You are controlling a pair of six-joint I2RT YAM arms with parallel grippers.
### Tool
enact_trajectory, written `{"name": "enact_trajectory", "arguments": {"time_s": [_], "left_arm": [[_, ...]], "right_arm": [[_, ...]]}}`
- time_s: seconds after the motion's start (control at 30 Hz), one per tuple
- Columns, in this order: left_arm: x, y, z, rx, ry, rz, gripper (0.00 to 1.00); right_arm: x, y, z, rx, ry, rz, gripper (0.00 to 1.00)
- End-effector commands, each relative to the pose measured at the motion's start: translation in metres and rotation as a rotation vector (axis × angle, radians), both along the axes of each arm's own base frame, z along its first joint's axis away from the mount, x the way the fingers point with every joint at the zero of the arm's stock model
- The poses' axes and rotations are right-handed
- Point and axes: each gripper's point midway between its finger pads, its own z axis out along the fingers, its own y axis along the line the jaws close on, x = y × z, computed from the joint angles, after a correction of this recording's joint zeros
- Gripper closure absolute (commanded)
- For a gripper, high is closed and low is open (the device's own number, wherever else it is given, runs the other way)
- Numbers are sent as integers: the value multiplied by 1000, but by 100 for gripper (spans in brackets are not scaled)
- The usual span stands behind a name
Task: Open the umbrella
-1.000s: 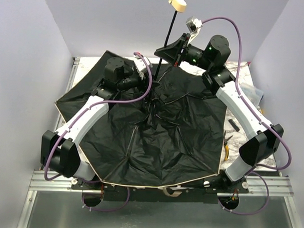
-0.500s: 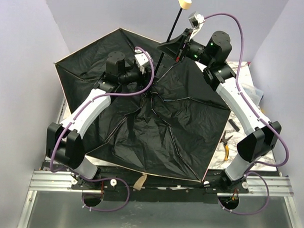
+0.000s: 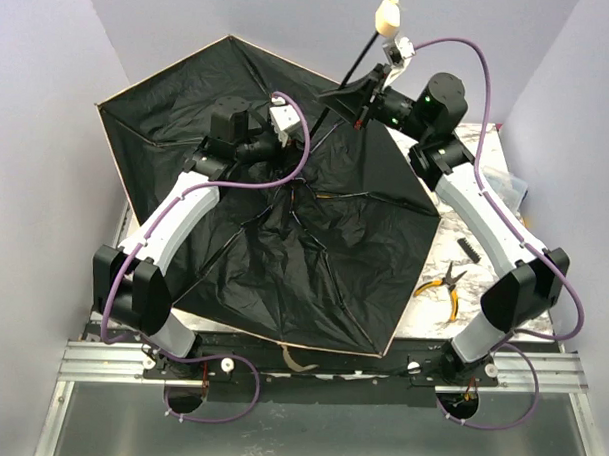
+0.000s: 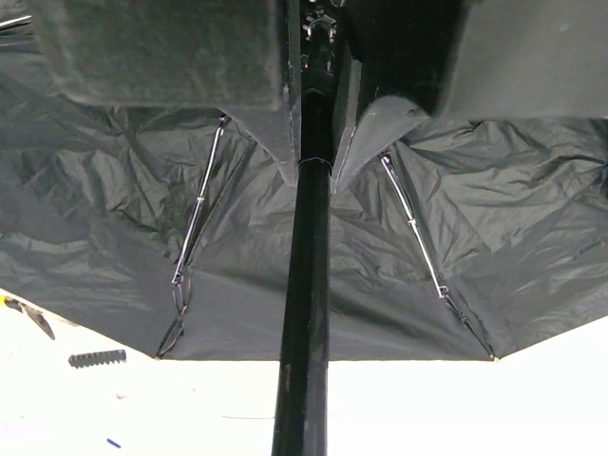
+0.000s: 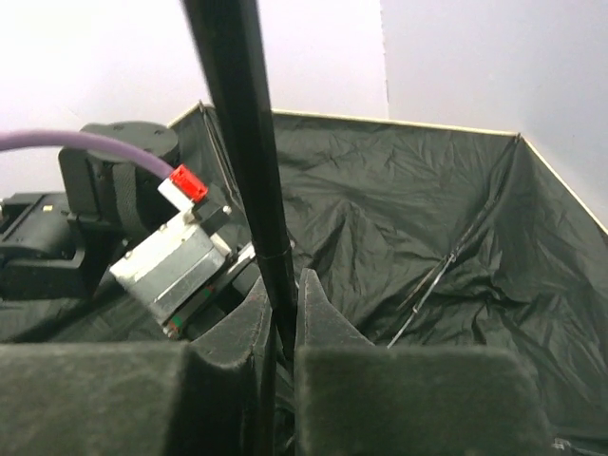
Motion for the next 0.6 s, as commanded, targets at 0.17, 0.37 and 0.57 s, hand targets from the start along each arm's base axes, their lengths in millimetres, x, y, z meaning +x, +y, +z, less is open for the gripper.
{"name": "enact_trajectory", "arguments": {"time_s": [0.17, 0.37, 0.57], "left_arm": [[24, 43, 110, -60, -125, 168, 100], [4, 48, 198, -105, -285, 160, 100], [-20, 66, 243, 34, -593, 158, 100]], "right_arm": [[-95, -29, 1, -4, -108, 132, 40], [-96, -49, -64, -123, -32, 3, 8], [-76, -71, -85, -177, 160, -180, 0]]}}
